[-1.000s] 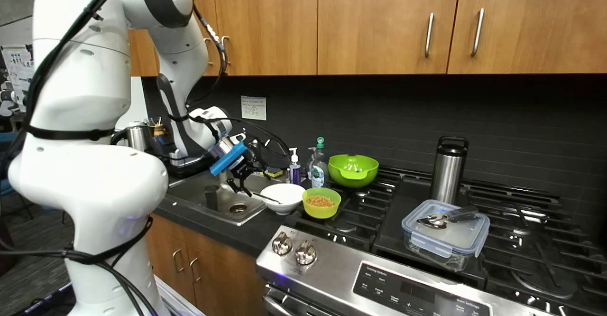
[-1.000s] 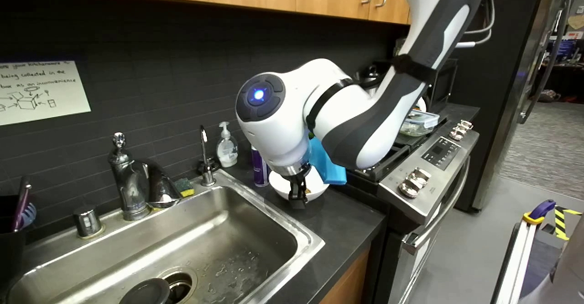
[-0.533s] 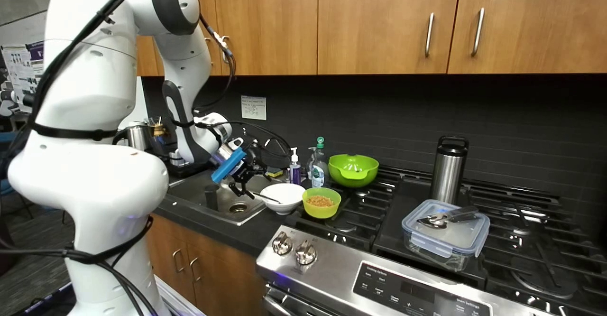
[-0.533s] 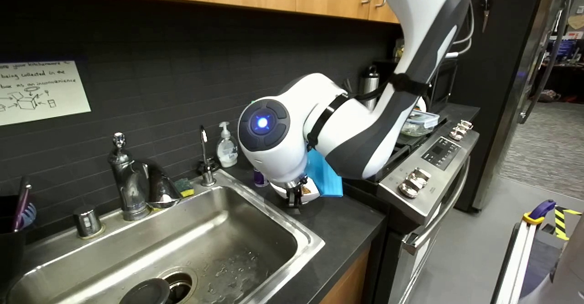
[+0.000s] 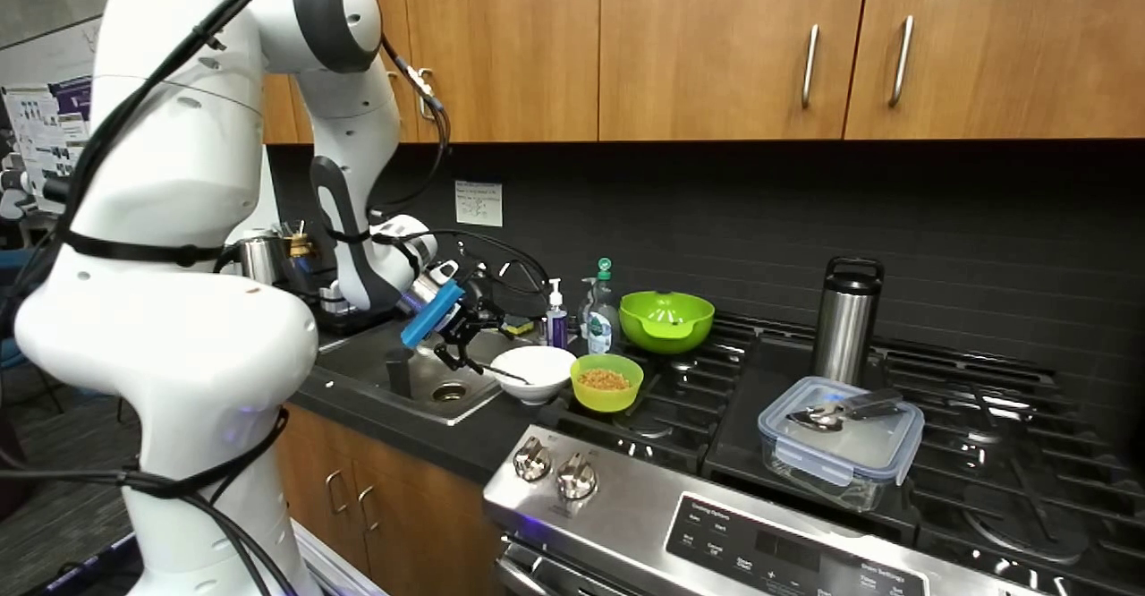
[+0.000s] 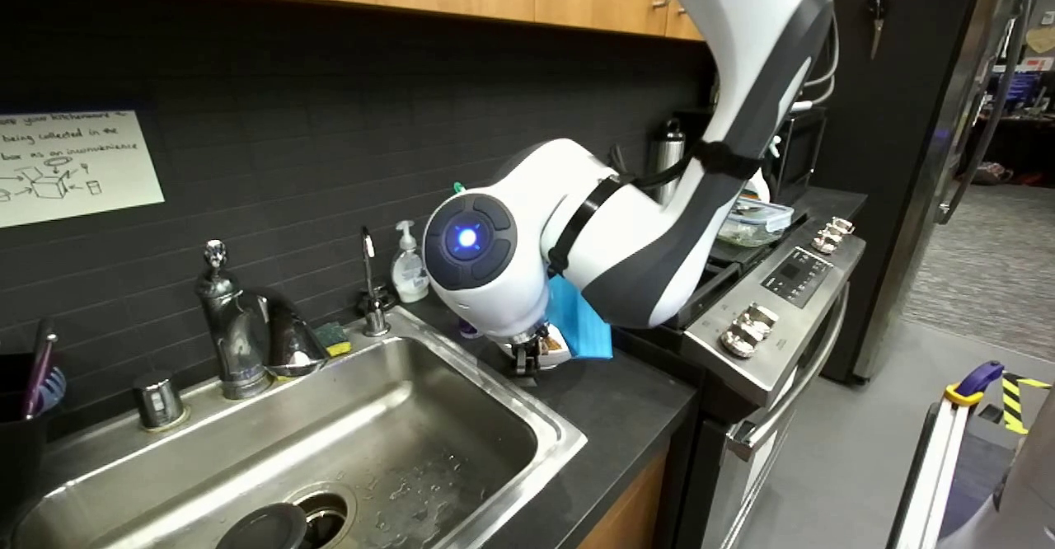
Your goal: Use the spoon to stir in the white bowl
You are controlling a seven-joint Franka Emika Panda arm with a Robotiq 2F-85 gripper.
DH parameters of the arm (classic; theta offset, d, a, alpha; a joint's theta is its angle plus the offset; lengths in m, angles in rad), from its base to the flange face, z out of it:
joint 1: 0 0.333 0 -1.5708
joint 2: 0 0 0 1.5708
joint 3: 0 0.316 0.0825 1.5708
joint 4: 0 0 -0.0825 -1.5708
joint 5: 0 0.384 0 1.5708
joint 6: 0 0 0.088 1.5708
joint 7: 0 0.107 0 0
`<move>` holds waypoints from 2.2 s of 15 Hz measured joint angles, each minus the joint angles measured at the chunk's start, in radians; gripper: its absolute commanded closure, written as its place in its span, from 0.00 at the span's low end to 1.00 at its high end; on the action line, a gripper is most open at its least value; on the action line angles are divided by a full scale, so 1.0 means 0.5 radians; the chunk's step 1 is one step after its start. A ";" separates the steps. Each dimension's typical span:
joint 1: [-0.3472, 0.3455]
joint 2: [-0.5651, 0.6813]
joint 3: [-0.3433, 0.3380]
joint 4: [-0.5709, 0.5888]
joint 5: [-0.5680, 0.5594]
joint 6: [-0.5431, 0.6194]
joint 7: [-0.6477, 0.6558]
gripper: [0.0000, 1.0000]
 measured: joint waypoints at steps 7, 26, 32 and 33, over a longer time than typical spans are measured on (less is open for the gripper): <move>-0.001 -0.004 0.007 -0.010 0.000 -0.032 0.001 0.00; -0.005 -0.088 0.016 -0.095 0.021 -0.044 0.042 1.00; -0.005 -0.100 0.019 -0.095 0.025 -0.048 0.046 0.99; -0.006 -0.105 0.019 -0.095 0.037 -0.048 0.047 0.99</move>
